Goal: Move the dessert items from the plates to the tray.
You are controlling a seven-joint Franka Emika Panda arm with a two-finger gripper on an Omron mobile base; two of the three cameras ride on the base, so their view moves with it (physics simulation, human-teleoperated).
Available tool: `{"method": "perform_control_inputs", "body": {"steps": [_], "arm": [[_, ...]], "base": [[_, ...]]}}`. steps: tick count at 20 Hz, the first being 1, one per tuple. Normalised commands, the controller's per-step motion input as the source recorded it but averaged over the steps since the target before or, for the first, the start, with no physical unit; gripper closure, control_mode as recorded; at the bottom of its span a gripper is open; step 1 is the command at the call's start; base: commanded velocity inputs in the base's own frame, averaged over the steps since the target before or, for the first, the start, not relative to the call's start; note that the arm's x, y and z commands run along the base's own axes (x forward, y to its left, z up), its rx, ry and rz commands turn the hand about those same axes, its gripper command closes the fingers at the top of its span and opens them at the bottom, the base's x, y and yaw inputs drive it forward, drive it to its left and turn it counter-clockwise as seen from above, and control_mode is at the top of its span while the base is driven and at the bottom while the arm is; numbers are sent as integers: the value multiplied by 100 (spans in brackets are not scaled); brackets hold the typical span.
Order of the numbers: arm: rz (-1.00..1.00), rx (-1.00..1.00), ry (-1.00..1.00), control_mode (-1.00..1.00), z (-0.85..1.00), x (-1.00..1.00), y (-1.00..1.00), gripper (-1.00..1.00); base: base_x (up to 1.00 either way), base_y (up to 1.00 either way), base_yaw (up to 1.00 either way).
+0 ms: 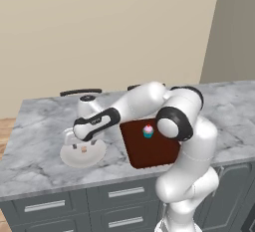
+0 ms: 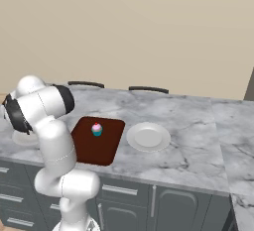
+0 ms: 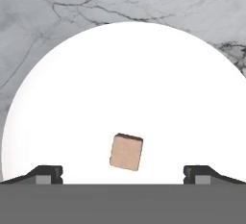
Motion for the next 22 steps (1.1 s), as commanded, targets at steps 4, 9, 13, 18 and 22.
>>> {"method": "perform_control_inputs", "body": {"steps": [4,9,13,18,22], "arm": [[-4,0,0,-100,-10,9,18,-100],[-1,0,-1,-100,-1,2,2,-100],[-1,0,-3,-100,0,-4,-14,-100],[-1,0,-3,-100,0,-1,-14,-100],[0,0,-1,-100,-4,-18,0,-100]], "base": [[0,0,0],[0,0,0],[0,0,0],[0,0,0],[0,0,0]]}}
